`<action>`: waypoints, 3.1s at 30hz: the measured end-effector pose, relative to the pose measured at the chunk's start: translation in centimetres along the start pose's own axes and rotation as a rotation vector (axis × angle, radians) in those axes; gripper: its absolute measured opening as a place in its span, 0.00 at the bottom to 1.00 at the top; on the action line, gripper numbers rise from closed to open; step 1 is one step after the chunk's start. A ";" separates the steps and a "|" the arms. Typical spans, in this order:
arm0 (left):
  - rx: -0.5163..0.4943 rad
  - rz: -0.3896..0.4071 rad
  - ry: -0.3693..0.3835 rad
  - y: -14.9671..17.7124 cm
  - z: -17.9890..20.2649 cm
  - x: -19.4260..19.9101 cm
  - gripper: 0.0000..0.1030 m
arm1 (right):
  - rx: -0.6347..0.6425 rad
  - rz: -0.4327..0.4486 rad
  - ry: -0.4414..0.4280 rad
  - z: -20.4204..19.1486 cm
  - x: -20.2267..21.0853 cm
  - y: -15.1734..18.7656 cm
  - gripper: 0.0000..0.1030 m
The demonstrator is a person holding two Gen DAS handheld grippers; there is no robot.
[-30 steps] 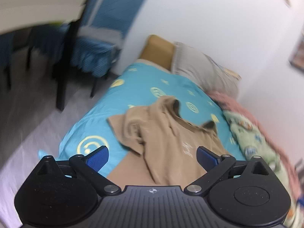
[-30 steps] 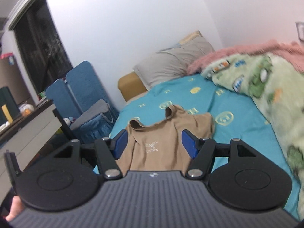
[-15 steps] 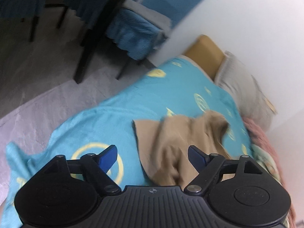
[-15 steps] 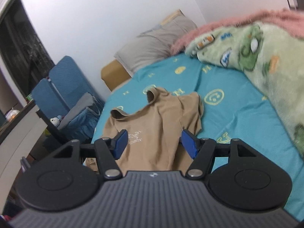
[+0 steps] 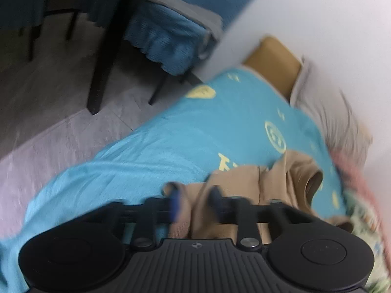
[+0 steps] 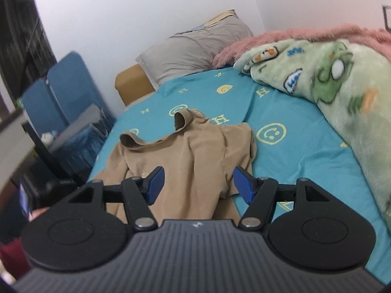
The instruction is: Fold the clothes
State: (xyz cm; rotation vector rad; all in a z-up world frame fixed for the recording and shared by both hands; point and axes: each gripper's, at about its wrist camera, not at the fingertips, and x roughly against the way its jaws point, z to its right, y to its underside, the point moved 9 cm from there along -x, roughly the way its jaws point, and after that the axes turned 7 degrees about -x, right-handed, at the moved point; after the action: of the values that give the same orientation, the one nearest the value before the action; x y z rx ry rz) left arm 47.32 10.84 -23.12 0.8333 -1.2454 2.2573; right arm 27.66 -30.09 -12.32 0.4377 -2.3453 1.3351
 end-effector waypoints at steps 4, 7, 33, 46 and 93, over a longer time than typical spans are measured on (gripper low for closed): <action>-0.185 -0.019 -0.051 -2.6 1.8 -0.6 0.05 | 0.008 -0.020 -0.001 -0.2 -0.4 0.3 0.64; -0.335 0.039 -0.120 -6.5 3.8 -0.2 0.04 | 0.004 -0.031 0.006 -0.1 -0.8 0.4 0.64; -0.529 0.043 -0.013 7.6 8.8 19.1 0.83 | 0.057 0.023 0.015 -0.5 0.0 0.4 0.64; -0.606 0.131 0.054 15.7 7.0 27.1 0.99 | 0.075 0.026 0.008 -0.8 2.5 1.7 0.64; -0.412 0.001 0.115 14.3 2.8 15.2 0.99 | 0.512 -0.019 -0.216 -10.8 -15.6 6.4 0.55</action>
State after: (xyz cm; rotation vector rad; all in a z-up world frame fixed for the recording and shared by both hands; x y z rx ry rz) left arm 28.22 2.44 -20.16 0.5404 -1.5775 1.9163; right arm 40.38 -16.53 -19.72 0.7838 -2.1276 1.9664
